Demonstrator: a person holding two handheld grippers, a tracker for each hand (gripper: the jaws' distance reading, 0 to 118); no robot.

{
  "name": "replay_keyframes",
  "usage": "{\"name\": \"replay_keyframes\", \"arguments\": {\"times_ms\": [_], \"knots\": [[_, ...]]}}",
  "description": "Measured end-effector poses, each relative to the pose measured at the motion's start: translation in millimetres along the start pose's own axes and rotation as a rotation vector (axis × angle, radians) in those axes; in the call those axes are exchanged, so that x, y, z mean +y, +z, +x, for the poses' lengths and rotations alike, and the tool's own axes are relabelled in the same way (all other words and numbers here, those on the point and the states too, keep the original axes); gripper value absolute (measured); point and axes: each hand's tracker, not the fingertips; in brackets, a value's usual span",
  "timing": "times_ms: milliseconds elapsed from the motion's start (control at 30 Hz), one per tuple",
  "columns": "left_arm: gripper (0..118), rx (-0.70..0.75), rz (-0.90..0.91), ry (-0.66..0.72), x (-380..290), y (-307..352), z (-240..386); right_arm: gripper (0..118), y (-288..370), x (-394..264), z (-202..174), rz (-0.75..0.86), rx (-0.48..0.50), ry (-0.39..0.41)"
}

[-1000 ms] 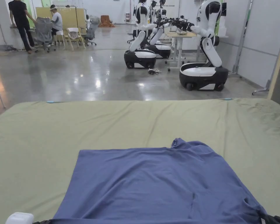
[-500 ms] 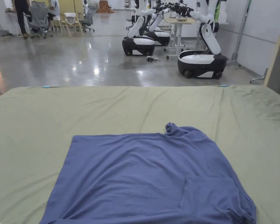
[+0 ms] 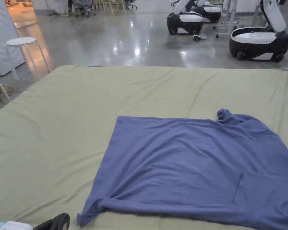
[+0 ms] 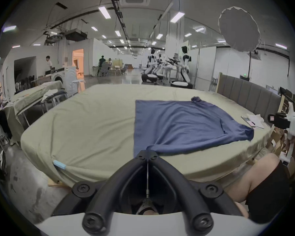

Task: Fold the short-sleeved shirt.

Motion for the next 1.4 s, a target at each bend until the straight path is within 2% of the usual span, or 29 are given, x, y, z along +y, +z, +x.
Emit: {"name": "replay_keyframes", "arguments": {"times_ms": [67, 100, 167, 300, 367, 400, 433, 467, 500, 667, 767, 800, 867, 900, 933, 1000, 1033, 1067, 1133, 1167, 1233, 1300, 1400], "knots": [[84, 0.016, -0.050, 0.052, -5.3, -32.0, -5.2, 0, -4.7, 0.7, 0.0, -0.002, 0.004, -0.004], [111, 0.010, -0.101, 0.064, -5.5, -45.6, -7.5, 0, -6.1, 0.6, -3.5, -0.008, 0.008, -0.007], [111, -0.006, -0.138, 0.076, -12.2, -74.0, -13.4, 0, -10.0, 0.0, -5.2, -0.022, 0.005, -0.009], [111, 0.019, -0.171, -0.016, -18.8, -110.2, -13.8, 0, -12.8, -0.6, -7.4, -0.035, 0.001, -0.010], [105, 0.012, -0.198, -0.038, -20.5, -122.7, -15.9, 0, -14.5, -1.5, -6.8, -0.042, -0.004, -0.012], [78, 0.006, -0.230, -0.040, -20.5, -127.0, -16.7, 0, -15.5, -2.2, -6.6, -0.049, -0.005, -0.012], [38, 0.017, -0.233, -0.042, -24.1, -130.0, -18.8, 0, -16.6, -3.0, -6.6, -0.054, -0.010, -0.009], [19, 0.054, -0.200, -0.066, -24.9, -127.1, -16.8, 0, -17.6, -3.7, -6.5, -0.058, -0.011, -0.008], [7, 0.059, -0.165, -0.076, -22.3, -122.8, -15.2, 0, -18.4, -4.4, -6.3, -0.059, -0.010, -0.010], [5, 0.028, -0.119, -0.035, -12.4, -106.2, -11.7, 0, -22.5, -14.0, -5.2, -0.079, -0.019, -0.017], [5, 0.023, -0.118, -0.048, -8.9, -103.0, -13.3, 1, -32.8, -21.4, -1.8, -0.082, -0.122, 0.005], [5, 0.021, -0.117, -0.046, -7.4, -102.6, -14.0, 22, -36.1, -23.7, 1.9, -0.071, -0.130, -0.012], [5, 0.020, -0.113, -0.039, -6.2, -100.5, -14.6, 108, -47.7, -29.1, 12.7, -0.069, -0.110, -0.049], [5, 0.019, -0.113, -0.034, -4.8, -101.5, -15.4, 116, -57.5, -31.1, 17.4, -0.120, -0.113, -0.065], [5, 0.021, -0.115, -0.030, -3.3, -101.1, -13.1, 115, -67.9, -39.1, 31.5, -0.154, -0.148, -0.083], [5, 0.024, -0.115, -0.027, -0.9, -100.2, -10.0, 114, -74.0, -40.9, 40.0, -0.172, -0.122, -0.082], [5, 0.023, -0.118, -0.023, 0.6, -100.7, -9.5, 109, -80.1, -41.6, 43.2, -0.205, -0.139, -0.054], [5, 0.021, -0.120, -0.021, 1.7, -100.7, -9.1, 97, -99.0, -58.3, 48.6, -0.220, -0.150, -0.032], [5, 0.021, -0.124, -0.021, -1.4, -101.1, -10.5, 22, -110.5, -67.0, 53.7, -0.252, -0.121, -0.033], [5, 0.021, -0.131, -0.024, -1.3, -101.5, -10.5, 7, -115.0, -67.5, 54.2, -0.288, -0.105, -0.038], [5, 0.019, -0.147, -0.035, -3.5, -103.9, -12.2, 6, -123.1, -71.2, 56.4, -0.349, -0.135, -0.044], [5, 0.016, -0.161, -0.050, -2.2, -105.3, -13.3, 6, -122.2, -73.8, 59.5, -0.337, -0.046, -0.062], [5, 0.007, -0.172, -0.050, 3.7, -104.5, -14.5, 6, -113.3, -62.5, 58.9, -0.311, -0.049, -0.072]]}}
